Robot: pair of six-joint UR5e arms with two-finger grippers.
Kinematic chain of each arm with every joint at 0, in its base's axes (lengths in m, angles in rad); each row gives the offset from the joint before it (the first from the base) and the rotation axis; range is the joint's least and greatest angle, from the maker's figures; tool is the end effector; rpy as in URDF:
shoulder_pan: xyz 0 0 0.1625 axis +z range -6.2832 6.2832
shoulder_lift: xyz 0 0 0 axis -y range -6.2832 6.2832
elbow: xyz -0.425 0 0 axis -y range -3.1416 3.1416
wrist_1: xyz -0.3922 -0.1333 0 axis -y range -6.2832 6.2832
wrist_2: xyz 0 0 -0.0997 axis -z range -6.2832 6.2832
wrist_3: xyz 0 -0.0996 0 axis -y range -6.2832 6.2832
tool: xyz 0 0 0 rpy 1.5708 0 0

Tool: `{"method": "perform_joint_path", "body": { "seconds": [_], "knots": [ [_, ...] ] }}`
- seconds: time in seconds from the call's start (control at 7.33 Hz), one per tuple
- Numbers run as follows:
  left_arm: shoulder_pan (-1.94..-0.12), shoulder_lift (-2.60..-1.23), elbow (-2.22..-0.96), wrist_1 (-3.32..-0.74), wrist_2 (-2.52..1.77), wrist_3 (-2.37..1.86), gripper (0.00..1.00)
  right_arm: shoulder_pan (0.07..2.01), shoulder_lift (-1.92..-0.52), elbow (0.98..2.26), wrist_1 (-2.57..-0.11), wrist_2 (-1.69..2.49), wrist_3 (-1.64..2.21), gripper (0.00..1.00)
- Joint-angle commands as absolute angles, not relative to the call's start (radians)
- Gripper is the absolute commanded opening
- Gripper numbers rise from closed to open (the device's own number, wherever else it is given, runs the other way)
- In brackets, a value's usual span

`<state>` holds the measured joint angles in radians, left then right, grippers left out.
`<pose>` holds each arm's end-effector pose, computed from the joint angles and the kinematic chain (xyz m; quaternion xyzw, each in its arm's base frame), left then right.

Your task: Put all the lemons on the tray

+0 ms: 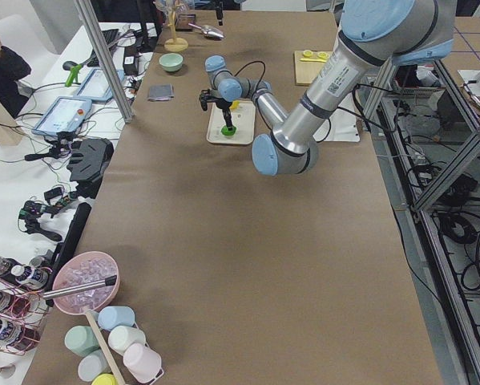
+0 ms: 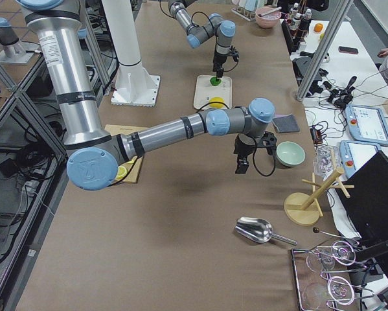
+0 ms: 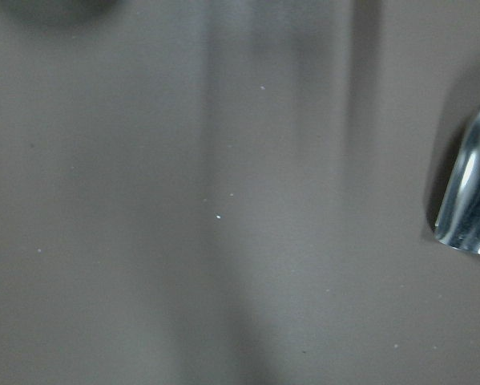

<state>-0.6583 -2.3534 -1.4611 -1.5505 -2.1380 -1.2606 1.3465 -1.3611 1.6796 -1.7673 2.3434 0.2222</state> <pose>0.5339 -0.5138 0.2256 -0.0913 0.3958 -0.0691 0.9112 -0.0643 -0.5685 0.5140 -0.0282 -0.3792 -0.0239 0.9246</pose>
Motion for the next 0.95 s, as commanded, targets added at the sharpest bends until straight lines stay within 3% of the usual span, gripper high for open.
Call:
{"method": "perform_joint_path", "body": {
  "seconds": [0.0, 0.41, 0.82],
  "knots": [
    [-0.792, -2.164, -1.613, -1.511, -2.233, -1.052, 0.99, 1.416, -1.416, 1.697, -1.779, 2.330, 0.174, 0.98],
    [-0.955, -2.001, -1.715, -1.421, -2.253, -0.745, 0.99, 1.489, -1.408, 1.637, -1.778, 2.332, 0.109, 0.98],
    [-1.168, -1.724, -1.817, -1.394, -2.355, -0.365, 0.99, 1.535, -1.416, 1.620, -1.772, 2.341, 0.087, 0.98]
  ]
}}
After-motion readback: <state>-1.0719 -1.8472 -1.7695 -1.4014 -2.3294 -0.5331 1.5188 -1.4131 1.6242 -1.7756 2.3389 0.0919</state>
